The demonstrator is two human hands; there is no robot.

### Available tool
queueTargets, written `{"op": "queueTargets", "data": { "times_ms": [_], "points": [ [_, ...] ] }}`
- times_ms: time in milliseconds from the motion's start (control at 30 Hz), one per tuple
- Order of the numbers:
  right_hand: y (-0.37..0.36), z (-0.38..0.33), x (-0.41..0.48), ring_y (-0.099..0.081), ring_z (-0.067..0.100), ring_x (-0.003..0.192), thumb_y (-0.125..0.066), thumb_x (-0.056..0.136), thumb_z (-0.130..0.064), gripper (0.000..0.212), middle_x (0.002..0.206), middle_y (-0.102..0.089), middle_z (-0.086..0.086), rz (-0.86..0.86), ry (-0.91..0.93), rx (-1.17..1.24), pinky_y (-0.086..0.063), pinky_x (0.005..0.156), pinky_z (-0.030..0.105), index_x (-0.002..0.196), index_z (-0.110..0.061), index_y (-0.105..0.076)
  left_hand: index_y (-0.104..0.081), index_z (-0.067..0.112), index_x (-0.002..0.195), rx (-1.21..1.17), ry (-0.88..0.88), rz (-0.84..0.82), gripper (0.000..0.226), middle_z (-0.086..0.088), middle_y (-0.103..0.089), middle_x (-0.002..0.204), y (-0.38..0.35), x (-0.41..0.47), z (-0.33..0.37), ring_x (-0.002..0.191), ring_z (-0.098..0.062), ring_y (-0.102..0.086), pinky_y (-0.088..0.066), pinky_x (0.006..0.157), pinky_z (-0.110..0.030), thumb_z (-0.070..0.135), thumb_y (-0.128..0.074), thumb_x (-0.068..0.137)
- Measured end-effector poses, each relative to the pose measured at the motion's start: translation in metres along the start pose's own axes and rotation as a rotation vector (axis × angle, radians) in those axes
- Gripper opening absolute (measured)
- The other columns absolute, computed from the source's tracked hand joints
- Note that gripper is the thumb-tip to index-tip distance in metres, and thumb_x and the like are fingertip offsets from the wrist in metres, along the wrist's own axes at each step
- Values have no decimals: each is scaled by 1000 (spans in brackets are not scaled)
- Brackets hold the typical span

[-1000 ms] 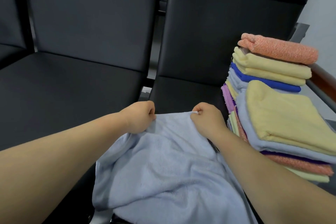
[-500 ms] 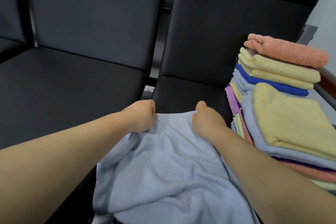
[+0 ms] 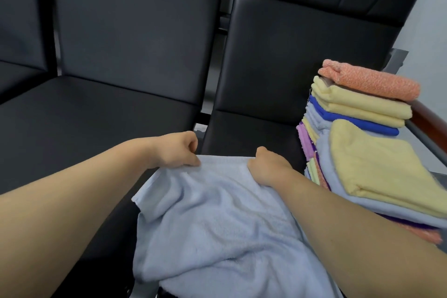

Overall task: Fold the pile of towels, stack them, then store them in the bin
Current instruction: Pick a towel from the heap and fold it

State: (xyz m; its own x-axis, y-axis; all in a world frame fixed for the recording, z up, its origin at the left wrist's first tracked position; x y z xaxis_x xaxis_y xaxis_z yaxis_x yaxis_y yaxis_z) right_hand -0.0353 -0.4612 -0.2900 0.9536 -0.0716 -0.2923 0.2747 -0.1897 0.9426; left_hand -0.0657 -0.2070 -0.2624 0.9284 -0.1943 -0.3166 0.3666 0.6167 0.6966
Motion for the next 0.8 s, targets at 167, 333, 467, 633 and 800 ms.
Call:
{"op": "queueTargets", "data": {
  "times_ms": [167, 333, 467, 633, 800],
  "points": [
    [-1, -2, -2, -61, 21, 84, -42, 103, -26, 24, 101, -59, 5, 9, -23, -7, -43, 57, 33, 124, -17, -46, -51, 24, 73, 95, -14, -69, 24, 8, -51, 65, 24, -19, -18, 63, -15, -45, -41, 60, -33, 30, -75, 73],
    [0, -2, -5, -60, 20, 82, -43, 103, -26, 23, 102, -60, 6, 23, -35, 7, -40, 55, 31, 124, -18, -46, -51, 25, 69, 146, 19, 16, 22, 12, -49, 61, 46, -32, -32, 63, -14, -43, -39, 61, -32, 25, -72, 76],
    [-2, 0, -4, -60, 20, 82, -43, 104, -28, 22, 101, -60, 6, 36, -38, 31, -40, 55, 31, 122, -17, -47, -50, 19, 74, 199, 76, 75, 23, 6, -50, 68, 55, -37, -45, 64, -15, -43, -38, 60, -30, 23, -71, 82],
    [2, -1, -11, -61, 23, 92, -46, 105, -24, 29, 113, -58, 8, 51, -47, 45, -51, 67, 34, 131, -14, -51, -55, 24, 88, 264, 91, 188, 21, 5, -63, 90, 65, -46, -59, 77, -16, -57, -46, 65, -30, 35, -72, 86],
    [16, -2, -29, -58, 33, 116, -44, 106, -20, 35, 130, -54, 16, 136, -89, 234, -53, 95, 45, 135, -4, -54, -61, 33, 96, 272, 97, 283, 16, 10, -66, 97, 83, -70, -53, 86, -11, -63, -51, 73, -31, 37, -74, 87]
  ]
}}
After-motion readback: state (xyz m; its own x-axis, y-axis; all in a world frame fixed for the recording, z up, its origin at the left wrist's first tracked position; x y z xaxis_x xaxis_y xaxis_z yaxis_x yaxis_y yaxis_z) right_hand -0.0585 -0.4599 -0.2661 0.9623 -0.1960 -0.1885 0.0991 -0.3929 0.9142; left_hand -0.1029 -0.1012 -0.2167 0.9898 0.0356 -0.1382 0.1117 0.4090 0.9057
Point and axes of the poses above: each hand's wrist, its own x-axis towards the middle knuckle, its own y-axis out of the back of the hand, z = x × y, the point moved 2 cm from there along x, towards the middle knuckle
